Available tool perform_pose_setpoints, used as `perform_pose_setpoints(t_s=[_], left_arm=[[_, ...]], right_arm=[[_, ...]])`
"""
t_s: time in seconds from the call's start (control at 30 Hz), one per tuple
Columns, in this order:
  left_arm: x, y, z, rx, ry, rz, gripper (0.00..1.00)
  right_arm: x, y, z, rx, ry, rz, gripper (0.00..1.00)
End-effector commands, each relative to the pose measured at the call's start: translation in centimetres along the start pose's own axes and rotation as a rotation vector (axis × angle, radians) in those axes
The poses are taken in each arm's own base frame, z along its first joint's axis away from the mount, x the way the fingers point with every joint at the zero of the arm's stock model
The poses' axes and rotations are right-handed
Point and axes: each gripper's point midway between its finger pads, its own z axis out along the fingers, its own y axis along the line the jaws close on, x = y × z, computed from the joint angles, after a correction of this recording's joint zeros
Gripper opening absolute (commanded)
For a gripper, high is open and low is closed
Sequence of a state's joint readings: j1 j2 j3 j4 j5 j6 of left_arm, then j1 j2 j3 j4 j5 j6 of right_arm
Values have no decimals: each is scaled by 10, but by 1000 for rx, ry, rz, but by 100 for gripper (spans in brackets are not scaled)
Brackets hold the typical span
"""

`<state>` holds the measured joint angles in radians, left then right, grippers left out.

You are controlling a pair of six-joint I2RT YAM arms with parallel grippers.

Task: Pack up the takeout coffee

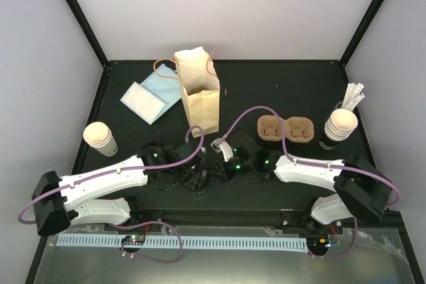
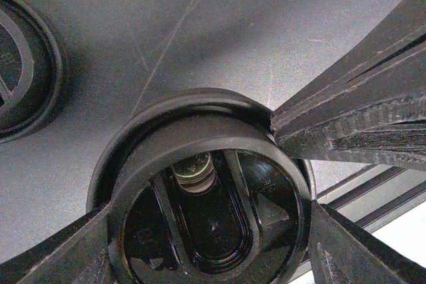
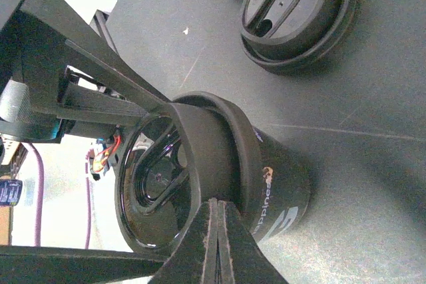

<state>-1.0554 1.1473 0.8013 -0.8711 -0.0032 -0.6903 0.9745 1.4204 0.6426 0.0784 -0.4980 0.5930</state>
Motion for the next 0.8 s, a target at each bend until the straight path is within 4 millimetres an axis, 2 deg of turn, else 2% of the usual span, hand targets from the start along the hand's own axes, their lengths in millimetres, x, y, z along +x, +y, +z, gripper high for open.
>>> perform_pose_setpoints(t_s=[0.0,0.13,0.2,0.37,0.47,0.53,0.6,0.63,0.7,0.77], left_arm=[[83,40,35,-138,340,-42,67],[83,40,35,-141,342,-42,67],[84,41,35,-143,343,-43,67],[84,44,32,-157,339,-43,67],[80,42,29,-153,323,-45,67],[76,40,27,-148,311,-44,67],[73,38,26,-143,298,-44,67],[71,38,24,-142,292,-44,68],[67,36,22,-139,278,-42,71],[61,34,18,-141,260,-38,76]], right_arm=[[141,-61,-13,275,459,197,1],[131,-54,-17,274,438,170,1],[118,-46,-19,259,404,139,1],[64,-34,-45,288,215,74,1],[43,-33,-56,261,147,77,1],[36,-30,-57,212,129,85,7],[31,-21,-53,148,113,90,21],[29,-17,-51,117,106,93,24],[25,-9,-46,59,92,100,29],[22,-7,-42,37,90,108,30]])
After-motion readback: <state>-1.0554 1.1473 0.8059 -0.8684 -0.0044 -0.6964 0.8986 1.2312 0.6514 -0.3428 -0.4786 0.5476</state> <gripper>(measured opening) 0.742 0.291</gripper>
